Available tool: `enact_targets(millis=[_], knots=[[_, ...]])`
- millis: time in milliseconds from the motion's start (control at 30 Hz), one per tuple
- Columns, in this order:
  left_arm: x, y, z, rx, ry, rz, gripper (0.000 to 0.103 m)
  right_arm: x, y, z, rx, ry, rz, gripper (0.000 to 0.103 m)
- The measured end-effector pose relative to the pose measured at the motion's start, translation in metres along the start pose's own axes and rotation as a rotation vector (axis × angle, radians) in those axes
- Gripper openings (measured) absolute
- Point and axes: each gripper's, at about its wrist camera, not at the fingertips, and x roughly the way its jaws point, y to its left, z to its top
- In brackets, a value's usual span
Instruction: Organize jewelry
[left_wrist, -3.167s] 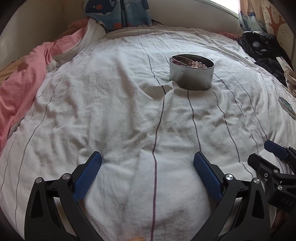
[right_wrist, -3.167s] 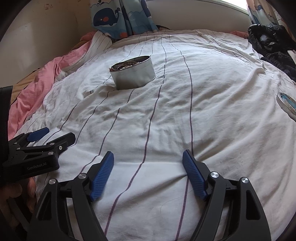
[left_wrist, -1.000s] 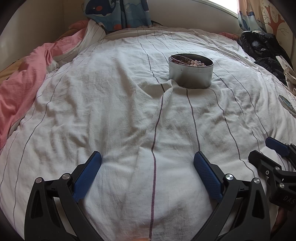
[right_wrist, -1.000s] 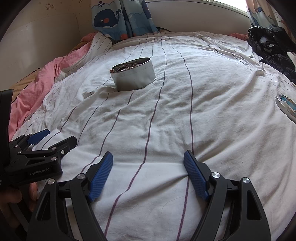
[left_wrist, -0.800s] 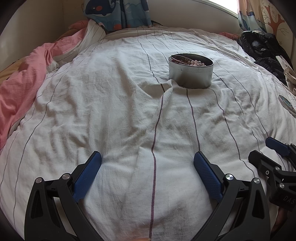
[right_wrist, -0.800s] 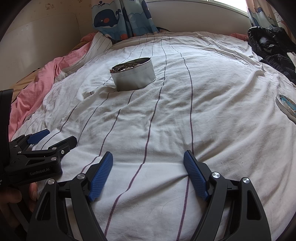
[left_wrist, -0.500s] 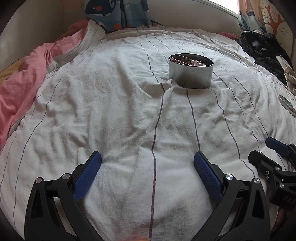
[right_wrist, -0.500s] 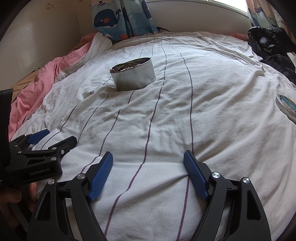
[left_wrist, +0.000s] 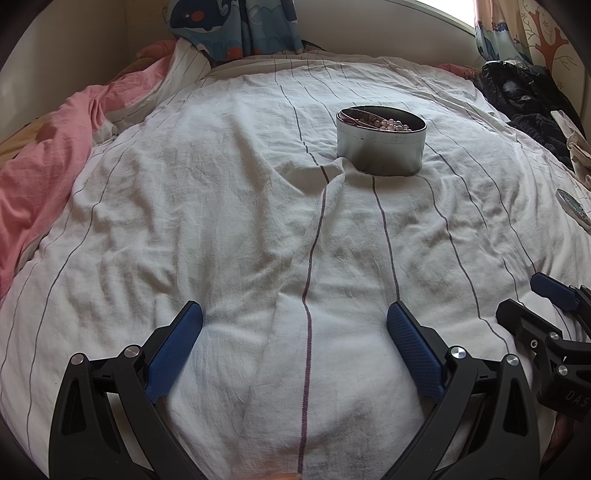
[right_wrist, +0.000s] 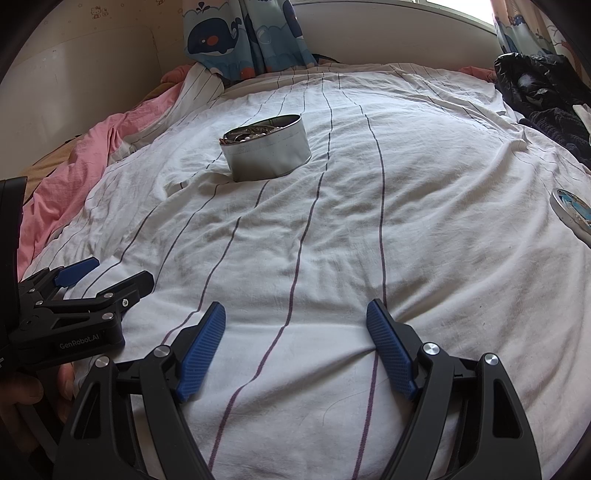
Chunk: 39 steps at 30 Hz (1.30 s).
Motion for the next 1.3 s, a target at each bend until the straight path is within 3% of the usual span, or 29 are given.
enact_targets(millis=[1300], knots=[[0.0019,0.0001,0.0004,0.021,0.007,-0.001,0.096,0.0001,0.0003,-0.0003,-0.001,-0.001,-0.001,0.076]])
